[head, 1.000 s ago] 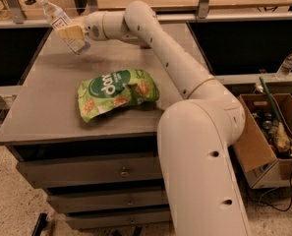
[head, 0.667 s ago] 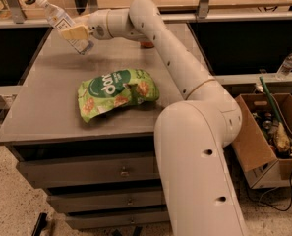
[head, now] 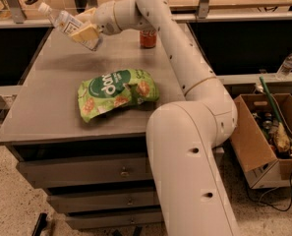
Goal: Knock blue plastic bottle over
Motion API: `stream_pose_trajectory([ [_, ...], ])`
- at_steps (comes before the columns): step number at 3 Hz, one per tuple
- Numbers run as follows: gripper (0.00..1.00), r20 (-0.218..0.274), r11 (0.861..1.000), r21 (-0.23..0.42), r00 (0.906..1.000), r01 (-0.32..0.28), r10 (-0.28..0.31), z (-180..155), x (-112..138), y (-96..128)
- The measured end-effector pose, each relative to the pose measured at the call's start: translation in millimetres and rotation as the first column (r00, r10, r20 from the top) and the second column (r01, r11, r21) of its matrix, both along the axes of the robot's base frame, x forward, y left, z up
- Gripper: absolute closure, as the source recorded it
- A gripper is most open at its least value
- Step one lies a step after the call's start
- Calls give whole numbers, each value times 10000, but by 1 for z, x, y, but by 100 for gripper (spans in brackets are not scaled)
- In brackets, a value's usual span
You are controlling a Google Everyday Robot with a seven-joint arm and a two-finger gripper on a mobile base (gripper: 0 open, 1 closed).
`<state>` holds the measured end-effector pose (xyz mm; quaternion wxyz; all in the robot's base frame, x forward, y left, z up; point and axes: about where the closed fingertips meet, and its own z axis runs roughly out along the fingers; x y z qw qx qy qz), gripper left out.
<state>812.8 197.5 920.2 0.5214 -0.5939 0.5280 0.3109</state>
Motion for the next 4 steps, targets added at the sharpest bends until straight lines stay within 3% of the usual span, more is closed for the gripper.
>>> stream_pose_trajectory([
  [1,100,701,9959,-817,9965,-398,456,-1,-6,-12],
  [2,100,1002,9746,-1937,9859,-1125,1338,-6,-25,-19],
  [3,100,1081,9265,-3252,9659,-1891,2351,-15,-47,-28],
  [4,100,1371,8738,-4365,9440,-2143,3000,-20,-55,-34],
])
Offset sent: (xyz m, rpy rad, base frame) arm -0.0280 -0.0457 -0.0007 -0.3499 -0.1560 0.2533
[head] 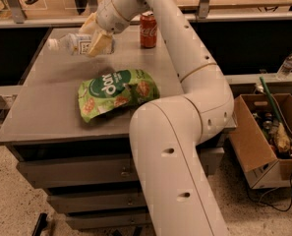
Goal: Knock blue plastic bottle over
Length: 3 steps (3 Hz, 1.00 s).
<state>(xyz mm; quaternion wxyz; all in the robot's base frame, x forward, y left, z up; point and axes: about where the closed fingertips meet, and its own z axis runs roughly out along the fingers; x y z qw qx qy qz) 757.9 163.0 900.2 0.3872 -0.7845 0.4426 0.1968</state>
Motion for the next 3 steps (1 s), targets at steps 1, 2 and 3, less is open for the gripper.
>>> stream_pose_trajectory([
  [1,100,863,9946,-1005,9957,-251,338,-2,3,-4],
  [2,100,1409,9800,-1952,9878,-375,659,-8,7,-7],
  [3,100,1665,9646,-2602,9821,-422,879,-22,12,-7],
])
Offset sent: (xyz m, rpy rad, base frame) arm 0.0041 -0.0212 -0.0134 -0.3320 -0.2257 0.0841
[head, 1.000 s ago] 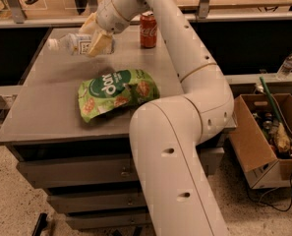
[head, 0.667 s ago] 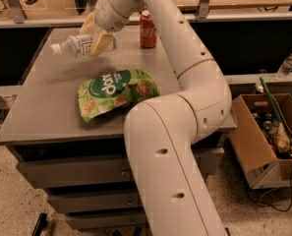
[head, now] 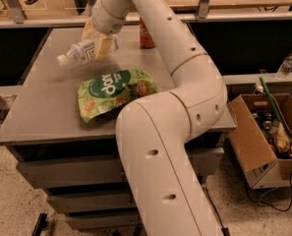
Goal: Knock blue plastic bottle over
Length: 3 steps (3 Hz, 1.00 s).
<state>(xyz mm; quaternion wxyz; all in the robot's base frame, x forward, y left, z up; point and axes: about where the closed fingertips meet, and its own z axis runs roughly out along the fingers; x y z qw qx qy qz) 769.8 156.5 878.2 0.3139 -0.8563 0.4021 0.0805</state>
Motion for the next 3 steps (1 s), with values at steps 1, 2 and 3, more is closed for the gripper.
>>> stream_pose_trajectory([
  [1,100,217,9986,-504,9997,-126,137,-10,2,0],
  [2,82,580,9963,-864,9983,7,44,-15,7,-1],
  [3,59,837,9938,-1105,9965,106,-13,-19,7,-3],
])
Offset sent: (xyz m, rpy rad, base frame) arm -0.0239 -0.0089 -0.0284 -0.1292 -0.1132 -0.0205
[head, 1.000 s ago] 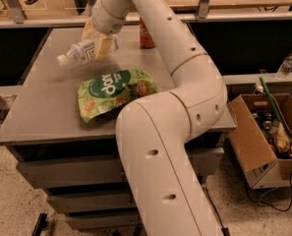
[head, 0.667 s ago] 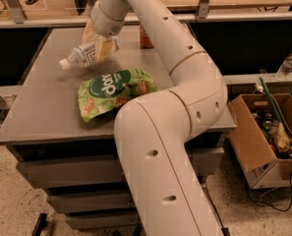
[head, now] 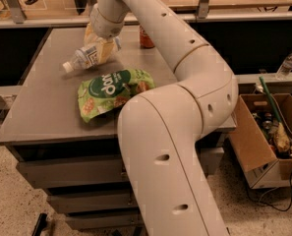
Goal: Knock blue plastic bottle over
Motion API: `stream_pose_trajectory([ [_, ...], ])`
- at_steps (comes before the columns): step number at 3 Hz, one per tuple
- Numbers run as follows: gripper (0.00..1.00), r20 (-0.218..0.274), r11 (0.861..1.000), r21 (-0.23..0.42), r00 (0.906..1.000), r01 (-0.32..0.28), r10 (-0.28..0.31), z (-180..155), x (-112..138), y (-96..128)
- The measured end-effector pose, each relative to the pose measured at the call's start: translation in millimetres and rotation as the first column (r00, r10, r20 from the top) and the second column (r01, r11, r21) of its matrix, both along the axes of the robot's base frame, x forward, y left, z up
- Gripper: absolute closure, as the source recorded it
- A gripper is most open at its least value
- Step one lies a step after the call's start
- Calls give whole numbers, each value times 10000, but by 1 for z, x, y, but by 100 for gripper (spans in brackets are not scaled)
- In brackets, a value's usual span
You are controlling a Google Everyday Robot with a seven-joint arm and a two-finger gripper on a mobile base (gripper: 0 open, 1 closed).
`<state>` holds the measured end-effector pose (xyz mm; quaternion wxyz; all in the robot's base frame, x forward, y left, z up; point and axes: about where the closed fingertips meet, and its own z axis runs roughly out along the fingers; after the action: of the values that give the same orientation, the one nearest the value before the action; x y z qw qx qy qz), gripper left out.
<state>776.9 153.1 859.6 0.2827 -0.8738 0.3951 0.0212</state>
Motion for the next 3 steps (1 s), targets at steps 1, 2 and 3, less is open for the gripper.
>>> stream_pose_trajectory([
  [1,36,180,9999,-146,9998,74,-72,-4,-1,-3],
  [2,12,223,9994,-271,9996,198,-192,-8,-5,-8],
  [3,0,213,9990,-337,9994,295,-288,-11,-8,-11],
])
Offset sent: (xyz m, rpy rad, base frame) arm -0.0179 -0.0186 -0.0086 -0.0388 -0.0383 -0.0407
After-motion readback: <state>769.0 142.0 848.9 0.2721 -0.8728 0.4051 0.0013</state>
